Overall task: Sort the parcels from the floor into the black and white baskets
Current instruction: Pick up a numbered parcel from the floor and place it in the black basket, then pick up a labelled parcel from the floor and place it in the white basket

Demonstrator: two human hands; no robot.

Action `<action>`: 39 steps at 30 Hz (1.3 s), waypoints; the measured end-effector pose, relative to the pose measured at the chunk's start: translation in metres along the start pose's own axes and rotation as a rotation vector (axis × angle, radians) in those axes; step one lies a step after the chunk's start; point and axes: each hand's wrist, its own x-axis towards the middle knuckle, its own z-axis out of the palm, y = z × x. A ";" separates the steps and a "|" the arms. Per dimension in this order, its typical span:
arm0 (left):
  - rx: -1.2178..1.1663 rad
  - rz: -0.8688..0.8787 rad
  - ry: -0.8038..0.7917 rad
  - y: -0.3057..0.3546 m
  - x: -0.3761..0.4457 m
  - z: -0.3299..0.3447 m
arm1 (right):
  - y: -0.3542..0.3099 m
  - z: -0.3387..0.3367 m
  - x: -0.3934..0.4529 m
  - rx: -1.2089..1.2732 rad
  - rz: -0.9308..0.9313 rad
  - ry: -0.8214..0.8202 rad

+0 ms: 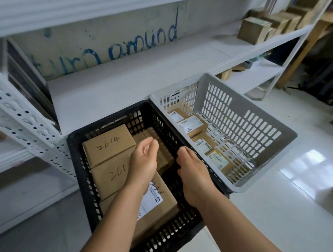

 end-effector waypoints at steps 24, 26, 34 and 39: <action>0.068 0.111 -0.498 0.035 -0.189 0.340 | 0.016 -0.363 -0.103 0.244 -0.076 0.494; 0.076 0.103 -0.569 0.035 -0.202 0.367 | 0.020 -0.389 -0.112 0.290 -0.068 0.539; 0.180 0.103 -0.813 0.035 -0.235 0.466 | 0.035 -0.482 -0.127 0.467 -0.082 0.770; 0.209 0.102 -0.926 0.042 -0.230 0.530 | 0.035 -0.542 -0.109 0.491 -0.081 0.921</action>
